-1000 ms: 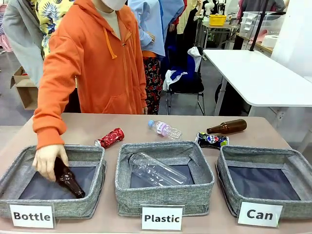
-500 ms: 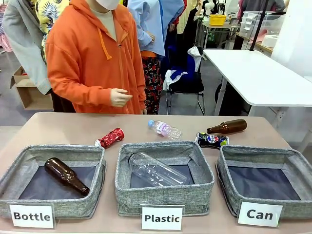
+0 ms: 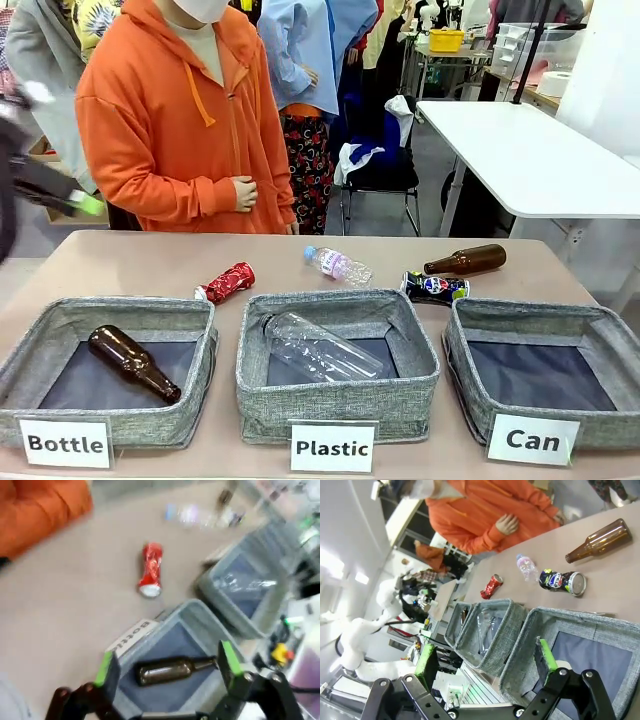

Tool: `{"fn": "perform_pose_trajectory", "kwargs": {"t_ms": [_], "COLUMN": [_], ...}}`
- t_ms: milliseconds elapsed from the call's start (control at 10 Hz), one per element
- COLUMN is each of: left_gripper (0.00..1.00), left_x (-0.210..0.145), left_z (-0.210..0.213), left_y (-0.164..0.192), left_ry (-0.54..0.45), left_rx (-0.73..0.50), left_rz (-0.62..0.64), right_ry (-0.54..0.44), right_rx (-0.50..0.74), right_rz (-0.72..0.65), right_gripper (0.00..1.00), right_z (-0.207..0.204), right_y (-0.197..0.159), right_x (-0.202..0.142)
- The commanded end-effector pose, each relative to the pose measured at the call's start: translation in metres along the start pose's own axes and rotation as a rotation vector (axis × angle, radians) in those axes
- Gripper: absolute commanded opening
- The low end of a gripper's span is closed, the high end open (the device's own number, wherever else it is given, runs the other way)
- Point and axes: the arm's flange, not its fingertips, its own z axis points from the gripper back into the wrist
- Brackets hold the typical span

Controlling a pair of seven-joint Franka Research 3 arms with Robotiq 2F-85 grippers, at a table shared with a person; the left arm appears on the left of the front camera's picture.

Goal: Sort the can waste into the basket.
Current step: Pick up the can waste from the table and place it in the right Fabric basket.

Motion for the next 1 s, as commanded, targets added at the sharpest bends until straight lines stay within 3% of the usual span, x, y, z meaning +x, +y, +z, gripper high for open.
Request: {"fn": "perform_pose_trajectory", "kwargs": {"t_ms": [0,100,400,700,900], "left_gripper": [1.0,1.0,1.0,1.0,1.0], "left_x": [0.046,0.07,0.107,0.103,0.095], "left_z": [-0.052,-0.087,-0.186,-0.254,-0.284], "left_y": [0.01,0.002,-0.01,-0.01,-0.015], "left_ry": [0.229,0.245,0.384,0.473,0.421], "left_rx": [0.086,0.152,0.133,0.185,0.225], "left_rz": [-0.03,-0.07,-0.21,-0.302,-0.377], "right_ry": [-0.02,-0.02,-0.02,-0.02,-0.02], "right_rx": [0.017,0.017,0.017,0.017,0.017], "right_rz": [0.028,0.028,0.028,0.028,0.028], "right_gripper": [1.0,1.0,1.0,1.0,1.0], "right_z": [0.0,0.0,0.0,0.0,0.0], "right_y": [0.0,0.0,0.0,0.0,0.0], "right_x": [0.002,0.002,0.002,0.002,0.002]}}
